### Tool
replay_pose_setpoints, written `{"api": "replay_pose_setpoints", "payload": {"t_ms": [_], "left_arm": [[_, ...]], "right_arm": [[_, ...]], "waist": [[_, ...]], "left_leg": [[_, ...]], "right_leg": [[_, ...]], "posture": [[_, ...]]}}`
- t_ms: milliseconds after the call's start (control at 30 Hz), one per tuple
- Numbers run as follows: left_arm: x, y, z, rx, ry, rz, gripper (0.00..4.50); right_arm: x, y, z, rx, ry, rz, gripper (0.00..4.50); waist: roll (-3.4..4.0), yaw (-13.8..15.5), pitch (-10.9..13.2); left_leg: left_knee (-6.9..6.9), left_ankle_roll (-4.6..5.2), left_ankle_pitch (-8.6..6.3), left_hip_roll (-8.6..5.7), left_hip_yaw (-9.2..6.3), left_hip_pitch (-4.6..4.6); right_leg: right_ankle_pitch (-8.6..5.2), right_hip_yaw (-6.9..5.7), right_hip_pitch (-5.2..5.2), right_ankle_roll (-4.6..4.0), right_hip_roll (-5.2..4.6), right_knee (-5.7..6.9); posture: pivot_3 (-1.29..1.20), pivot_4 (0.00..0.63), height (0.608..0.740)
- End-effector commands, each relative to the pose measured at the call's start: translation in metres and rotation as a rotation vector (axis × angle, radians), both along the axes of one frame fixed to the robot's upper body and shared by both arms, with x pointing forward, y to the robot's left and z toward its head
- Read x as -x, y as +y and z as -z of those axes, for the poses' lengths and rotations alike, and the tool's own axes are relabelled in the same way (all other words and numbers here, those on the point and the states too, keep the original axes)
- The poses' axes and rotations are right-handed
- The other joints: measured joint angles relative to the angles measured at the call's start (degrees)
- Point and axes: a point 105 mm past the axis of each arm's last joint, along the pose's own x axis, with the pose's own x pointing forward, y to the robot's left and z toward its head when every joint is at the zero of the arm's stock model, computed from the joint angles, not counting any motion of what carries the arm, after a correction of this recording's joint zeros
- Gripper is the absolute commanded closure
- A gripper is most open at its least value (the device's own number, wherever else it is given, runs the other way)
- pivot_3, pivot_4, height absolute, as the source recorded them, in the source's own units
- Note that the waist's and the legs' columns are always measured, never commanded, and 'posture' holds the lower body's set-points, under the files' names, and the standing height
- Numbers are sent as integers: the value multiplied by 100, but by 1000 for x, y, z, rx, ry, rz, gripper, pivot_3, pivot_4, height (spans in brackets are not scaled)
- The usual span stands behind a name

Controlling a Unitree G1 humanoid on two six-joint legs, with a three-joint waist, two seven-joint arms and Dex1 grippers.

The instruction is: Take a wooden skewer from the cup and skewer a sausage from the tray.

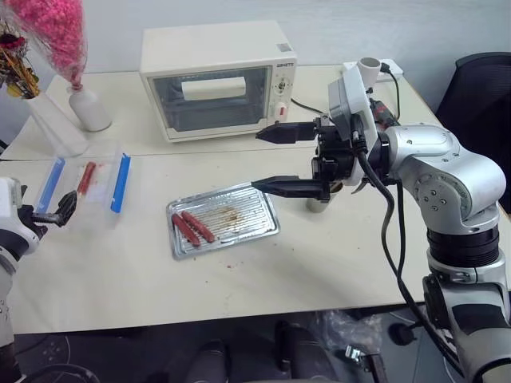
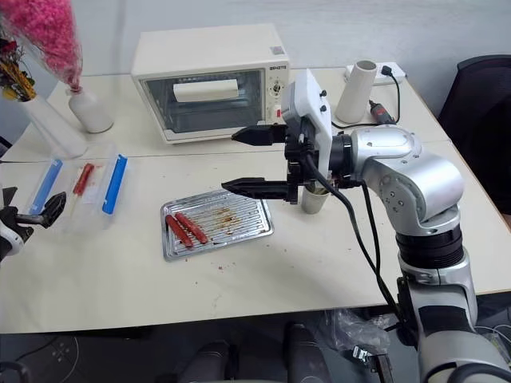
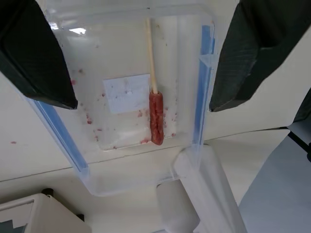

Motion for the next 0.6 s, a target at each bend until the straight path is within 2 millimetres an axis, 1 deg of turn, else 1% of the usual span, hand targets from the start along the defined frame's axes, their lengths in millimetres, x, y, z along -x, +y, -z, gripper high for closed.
{"api": "replay_pose_setpoints", "payload": {"t_ms": [33,100,167,300,400,467,500,567,600], "left_arm": [[23,-23,-34,0,-116,122,27],[39,-36,-38,32,-129,197,27],[53,-46,-37,64,-123,250,27],[86,-52,-20,141,-62,271,27],[104,-49,-1,150,32,247,27],[113,-44,12,157,74,217,27],[115,-41,15,162,78,202,27],[116,-35,17,166,67,172,27],[115,-33,17,167,60,162,27]], "right_arm": [[7,-10,-1,11,-40,-1,0],[6,-23,7,24,-16,28,0],[8,-36,15,44,8,52,0],[10,-77,34,102,77,162,0],[14,-100,40,136,93,216,0],[17,-108,40,148,97,231,0],[18,-111,39,149,95,236,0],[19,-114,36,145,92,242,0],[19,-114,34,142,90,244,0]], "waist": [[-1,2,-1],[-1,3,-1],[-1,7,-1],[-1,8,-1],[-2,11,0],[-2,10,0],[-1,12,0],[-1,11,2],[-1,11,2]], "left_leg": [[0,0,-1,1,-1,-2],[0,-1,-6,2,-2,-2],[0,2,-9,1,0,-2],[1,7,-14,3,6,2],[4,8,-15,3,12,9],[5,9,-14,2,24,22],[6,9,-14,-3,32,29],[10,10,-14,-9,34,52],[9,12,-19,-4,33,77]], "right_leg": [[0,11,0,0,-1,-3],[0,31,1,0,-2,-7],[0,37,2,-1,-3,-11],[-2,39,7,-2,6,-43],[-3,39,12,-4,18,-42],[-6,26,17,-9,33,-38],[-16,15,22,-27,56,-40],[-25,15,50,-43,72,-49],[-50,15,84,-86,86,-70]], "posture": [[0,150,740],[0,150,740],[0,150,740],[0,150,740],[0,150,740],[0,150,740],[0,150,740],[0,150,740],[0,150,740]]}}
